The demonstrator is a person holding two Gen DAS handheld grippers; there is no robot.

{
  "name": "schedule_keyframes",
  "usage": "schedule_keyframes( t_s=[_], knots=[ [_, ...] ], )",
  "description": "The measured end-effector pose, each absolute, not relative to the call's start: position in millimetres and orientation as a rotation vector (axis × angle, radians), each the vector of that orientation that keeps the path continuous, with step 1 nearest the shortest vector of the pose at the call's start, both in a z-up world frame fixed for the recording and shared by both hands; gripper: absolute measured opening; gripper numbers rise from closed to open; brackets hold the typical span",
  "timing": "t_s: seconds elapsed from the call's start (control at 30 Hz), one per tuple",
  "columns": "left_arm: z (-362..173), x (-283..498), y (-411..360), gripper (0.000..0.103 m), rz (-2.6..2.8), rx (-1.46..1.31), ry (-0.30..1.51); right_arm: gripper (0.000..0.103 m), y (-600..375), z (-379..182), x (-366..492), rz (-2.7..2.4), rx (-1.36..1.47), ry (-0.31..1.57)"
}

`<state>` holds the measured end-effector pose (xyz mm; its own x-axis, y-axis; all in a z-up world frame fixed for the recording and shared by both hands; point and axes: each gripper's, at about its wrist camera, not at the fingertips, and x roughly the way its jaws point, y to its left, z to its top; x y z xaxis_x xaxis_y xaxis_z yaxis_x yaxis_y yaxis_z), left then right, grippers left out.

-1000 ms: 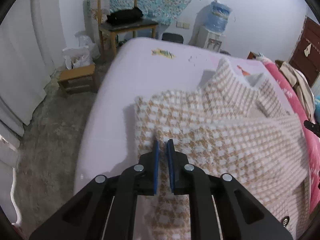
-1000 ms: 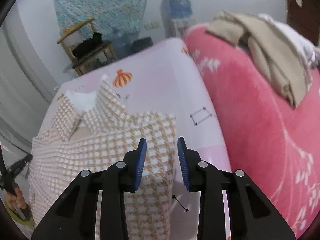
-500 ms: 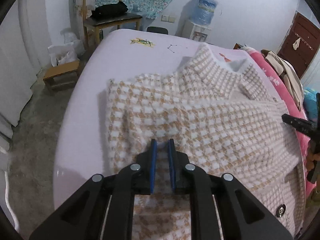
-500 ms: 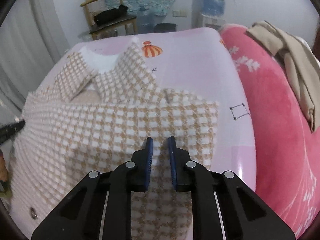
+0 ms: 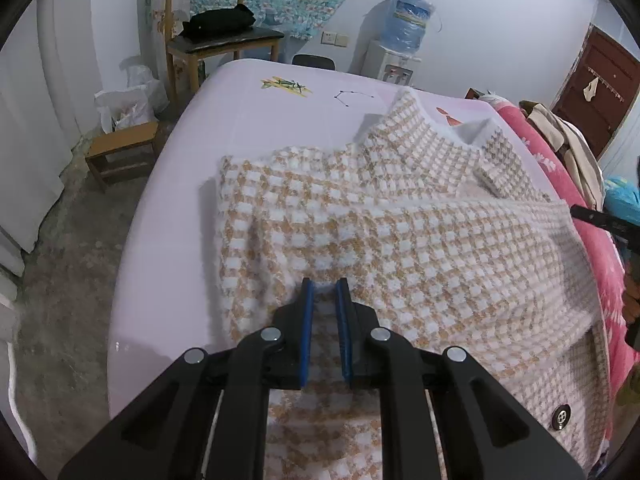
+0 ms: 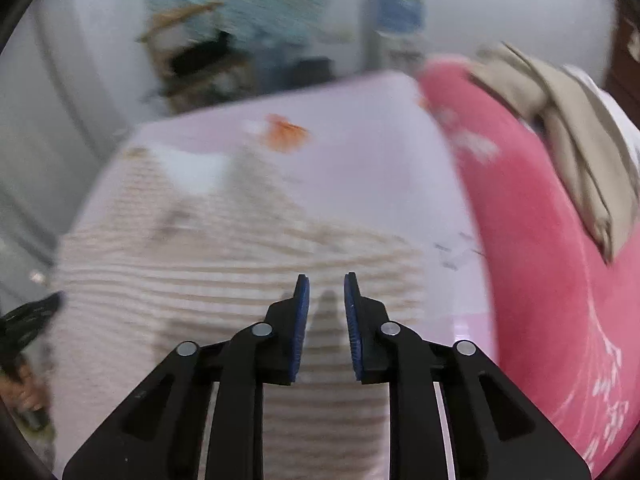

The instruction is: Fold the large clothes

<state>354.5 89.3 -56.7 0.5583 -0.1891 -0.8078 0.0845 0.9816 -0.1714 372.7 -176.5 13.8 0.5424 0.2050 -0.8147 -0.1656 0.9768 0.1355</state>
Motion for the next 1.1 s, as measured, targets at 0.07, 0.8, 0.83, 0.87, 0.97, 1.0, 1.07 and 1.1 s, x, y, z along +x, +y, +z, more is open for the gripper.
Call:
schedule_keyframes(
  t_s=[0.07,0.8,0.83,0.87,0.97,1.0,1.07,1.1],
  knots=[
    [-57,353,89,0.012,-0.160,-0.122,0.961,0.030,-145,22,366,0.320,-0.003,0.949],
    [-53,319,55,0.047,-0.165,0.028,0.971,0.053,-62,-23,314,0.425,-0.150,1.058],
    [-49,317,56,0.048,-0.167,0.019,0.965,0.053,-69,-14,310,0.405,-0.129,1.036],
    [-44,313,59,0.052,-0.169,0.011,0.950,0.054,-75,-6,306,0.394,-0.112,1.012],
    [-41,303,65,0.064,-0.162,0.006,0.932,0.057,-106,4,294,0.298,-0.055,0.967],
    [-44,302,68,0.064,-0.161,0.002,0.939,0.057,-116,0,295,0.264,-0.030,0.978],
    [-53,304,69,0.065,-0.154,0.000,0.954,0.057,-139,-27,302,0.167,0.029,1.055],
    [-53,303,67,0.065,-0.155,0.000,0.937,0.057,-150,-38,304,0.177,0.103,1.062]
  ],
)
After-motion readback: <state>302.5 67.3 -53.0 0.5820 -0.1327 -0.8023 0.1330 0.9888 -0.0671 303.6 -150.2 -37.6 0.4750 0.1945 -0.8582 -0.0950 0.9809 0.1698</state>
